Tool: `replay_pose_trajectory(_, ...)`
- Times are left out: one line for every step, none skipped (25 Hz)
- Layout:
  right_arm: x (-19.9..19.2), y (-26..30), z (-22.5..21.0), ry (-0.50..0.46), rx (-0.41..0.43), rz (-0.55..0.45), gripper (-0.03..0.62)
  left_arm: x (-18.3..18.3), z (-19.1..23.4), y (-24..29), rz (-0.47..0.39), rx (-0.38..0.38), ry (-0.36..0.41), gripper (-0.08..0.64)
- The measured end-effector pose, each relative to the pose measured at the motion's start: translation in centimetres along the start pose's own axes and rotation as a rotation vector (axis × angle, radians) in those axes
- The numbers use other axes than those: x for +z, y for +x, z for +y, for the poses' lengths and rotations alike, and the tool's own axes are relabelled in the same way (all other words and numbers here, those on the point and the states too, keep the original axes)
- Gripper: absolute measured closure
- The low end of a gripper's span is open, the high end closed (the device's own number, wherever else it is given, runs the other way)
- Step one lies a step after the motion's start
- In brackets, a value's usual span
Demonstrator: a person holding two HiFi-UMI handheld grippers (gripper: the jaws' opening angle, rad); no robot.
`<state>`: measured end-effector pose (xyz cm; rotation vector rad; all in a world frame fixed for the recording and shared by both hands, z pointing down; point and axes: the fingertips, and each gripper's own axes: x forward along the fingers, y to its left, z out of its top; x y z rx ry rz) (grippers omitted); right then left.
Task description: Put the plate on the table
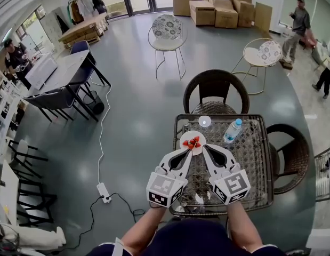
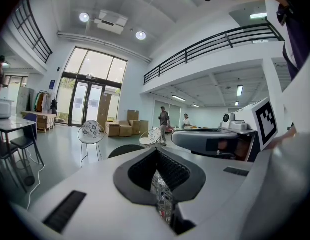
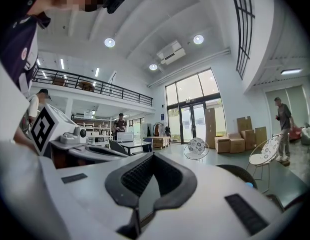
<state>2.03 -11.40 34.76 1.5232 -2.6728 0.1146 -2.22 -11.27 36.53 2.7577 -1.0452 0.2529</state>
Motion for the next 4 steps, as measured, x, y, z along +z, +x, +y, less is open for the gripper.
replay_pose_trajectory(0.12,0.00,0.06,-0.001,0.000,0.000,0.586,0.06,0.01,-0.08,0.000,-0.001,0.000,0.552)
replay_pose_trajectory(0.24,-0.01,0.11,-0.002,0.000,0.000,0.586,0.14,0.02,-0.15,0.001,-0.002,-0.001,0.552)
replay_pose_trajectory(0.36,-0.03,0.14,-0.003,-0.001,0.000,0.586,0.22,0.01,-0.21,0.001,-0.004,-0.002,0.552)
replay_pose_trajectory(0.49,-0.04,0.18,-0.003,-0.002,0.000,0.586,0.30,0.01,-0.27,0.001,-0.005,-0.003,0.552)
